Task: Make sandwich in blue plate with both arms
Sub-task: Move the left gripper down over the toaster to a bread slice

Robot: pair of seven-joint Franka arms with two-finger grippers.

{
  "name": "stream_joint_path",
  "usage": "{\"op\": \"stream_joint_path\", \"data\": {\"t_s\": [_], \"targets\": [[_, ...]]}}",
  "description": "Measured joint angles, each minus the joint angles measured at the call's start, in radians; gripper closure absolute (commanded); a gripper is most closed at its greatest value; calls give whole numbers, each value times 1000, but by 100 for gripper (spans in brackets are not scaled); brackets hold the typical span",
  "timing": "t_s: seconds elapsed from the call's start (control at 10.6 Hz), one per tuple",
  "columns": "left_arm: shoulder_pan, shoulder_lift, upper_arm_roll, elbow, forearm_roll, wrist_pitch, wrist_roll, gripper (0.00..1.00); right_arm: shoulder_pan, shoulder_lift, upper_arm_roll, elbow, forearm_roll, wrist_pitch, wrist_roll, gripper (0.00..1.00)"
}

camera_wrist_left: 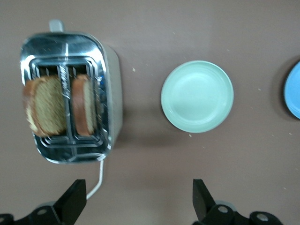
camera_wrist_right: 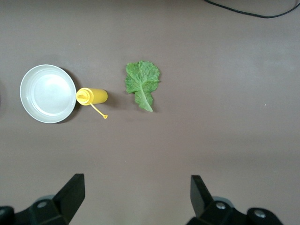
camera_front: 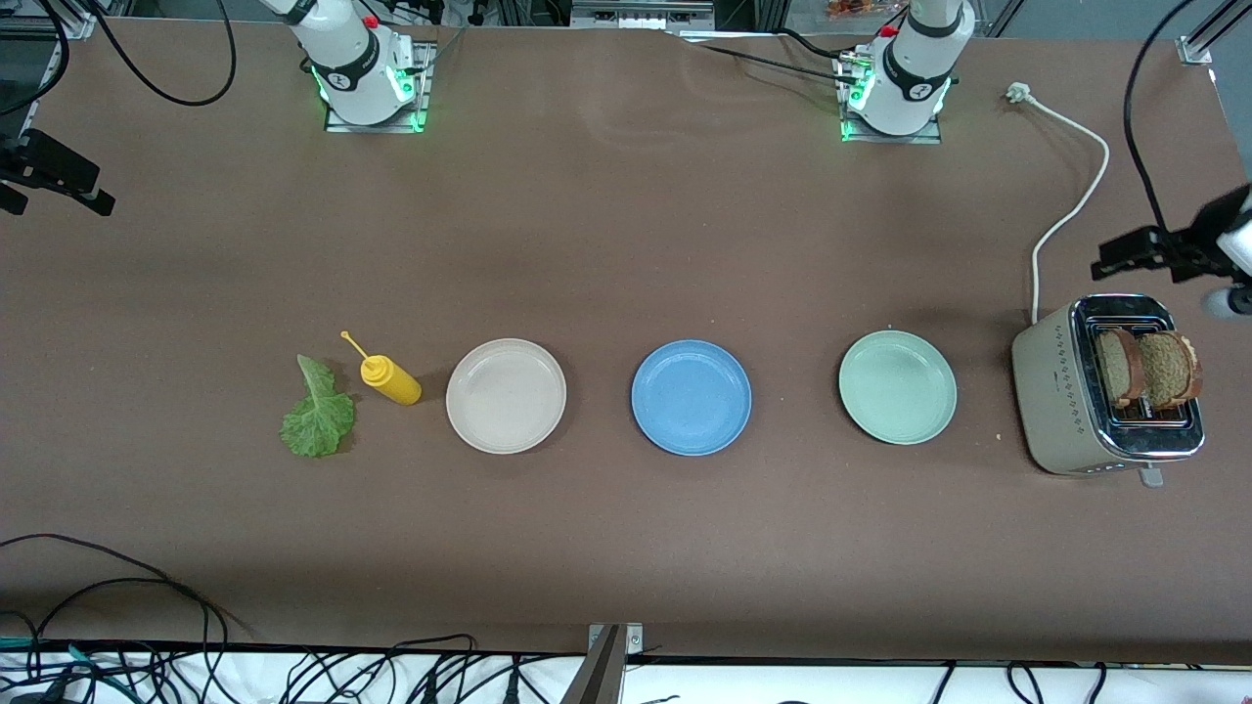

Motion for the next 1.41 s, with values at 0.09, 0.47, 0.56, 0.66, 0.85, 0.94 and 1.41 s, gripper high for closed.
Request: {"op": "stream_joint_path", "data": {"t_s": [0.09, 0.47, 0.56, 0.66, 0.85, 0.94, 1.41], "targets": [[26, 48, 1, 32, 1, 36, 35, 0, 0, 0, 0, 0, 0, 0, 0, 0], [45, 182, 1, 46, 45, 192, 92, 0, 0, 0, -1, 1, 0, 0, 0, 0], [48, 216, 1, 45, 88, 222, 95, 0, 0, 0, -1, 1, 0, 0, 0, 0], [49, 251, 1, 45, 137, 242, 96, 10, 0, 0, -1, 1, 0, 0, 0, 0], [51, 292, 1, 41, 163, 251, 97, 12, 1, 0, -1, 1, 0, -1, 0, 0], [51, 303, 1, 36, 169, 260, 98, 12, 1, 0, -1, 1, 0, -1, 0, 0], [85, 331, 1, 14, 198, 254, 100, 100, 1, 0, -1, 1, 0, -1, 0, 0]]}}
